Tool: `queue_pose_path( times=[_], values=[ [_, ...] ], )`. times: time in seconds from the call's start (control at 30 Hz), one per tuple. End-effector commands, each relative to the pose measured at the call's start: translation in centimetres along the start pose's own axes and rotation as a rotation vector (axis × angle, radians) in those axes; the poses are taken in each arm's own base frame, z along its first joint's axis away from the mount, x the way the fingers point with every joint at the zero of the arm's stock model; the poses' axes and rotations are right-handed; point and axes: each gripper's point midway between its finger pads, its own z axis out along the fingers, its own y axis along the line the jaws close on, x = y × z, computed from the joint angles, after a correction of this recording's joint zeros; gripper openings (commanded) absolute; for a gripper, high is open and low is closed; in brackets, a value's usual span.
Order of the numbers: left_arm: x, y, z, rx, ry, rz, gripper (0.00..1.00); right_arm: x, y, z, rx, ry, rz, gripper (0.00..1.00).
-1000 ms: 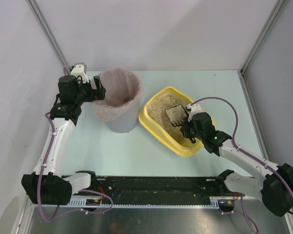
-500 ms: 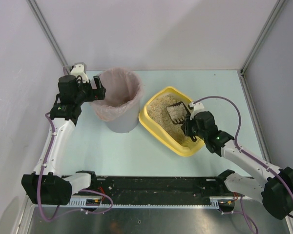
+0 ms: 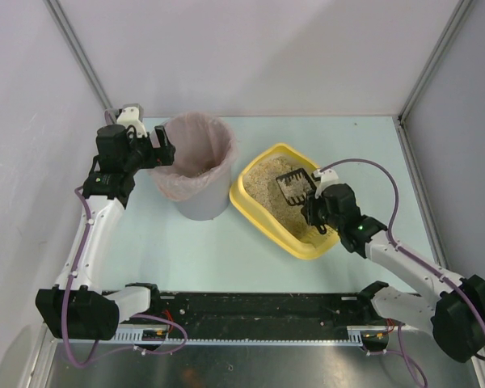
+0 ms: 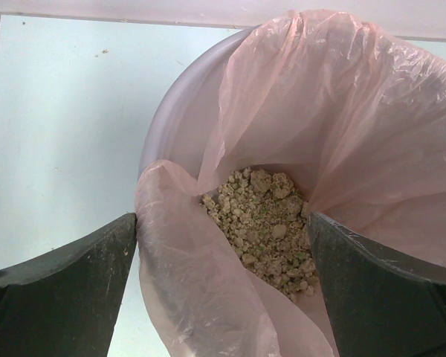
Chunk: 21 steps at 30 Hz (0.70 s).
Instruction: Clean the litter box
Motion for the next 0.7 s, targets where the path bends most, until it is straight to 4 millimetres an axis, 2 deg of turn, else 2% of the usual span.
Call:
queue_pose_path(
  times=[0.0,0.03,0.1,0.2,0.27,0.33,0.4,0.47,0.5,0.57,0.67],
  values=[
    [-0.9,-0.8,-0.4,0.035,-0.043,0.002,1.00,-4.3,0.5,-0.9,-0.018,-0.133,0.002,0.00],
    [-1.0,-0.8,-0.4,0.036,-0.044,0.003,1.00,-4.5,-0.7,-1.1,0.017,-0.137,0.025,0.00],
    [-1.0,-0.8,-0.5,0.036,-0.047,0.006,1.00,-4.5,-1.2,-1.1,0.008,-0.133,0.036,0.00],
    [-1.1,-0.9,-0.5,0.042,-0.048,0.008,1.00,-3.2,1.6,-0.3,-0.071,-0.082,-0.054,0.00],
    [-1.0,-1.0,-0.5,0.048,-0.044,0.010,1.00,-2.2,1.6,0.2,-0.018,-0.036,-0.086,0.00],
    [-1.0,-1.0,-0.4,0.049,-0.045,0.011,1.00,-2.3,0.5,0.0,0.021,-0.037,-0.054,0.00],
    [-1.0,-1.0,-0.4,0.049,-0.044,0.011,1.00,-3.6,-0.5,-0.6,0.031,-0.082,-0.023,0.00],
    [-1.0,-1.1,-0.5,0.054,-0.046,0.010,1.00,-4.4,-0.3,-0.8,0.015,-0.114,-0.044,0.00],
    [-1.0,-1.1,-0.5,0.052,-0.045,0.010,1.00,-4.3,0.7,-0.7,-0.015,-0.112,-0.066,0.00],
    [-1.1,-1.0,-0.6,0.050,-0.050,0.012,1.00,-3.8,1.5,-0.4,-0.028,-0.091,-0.101,0.00],
    [-1.0,-1.0,-0.5,0.045,-0.048,0.013,1.00,-3.0,0.3,-0.2,0.026,-0.054,-0.086,0.00]
  ],
)
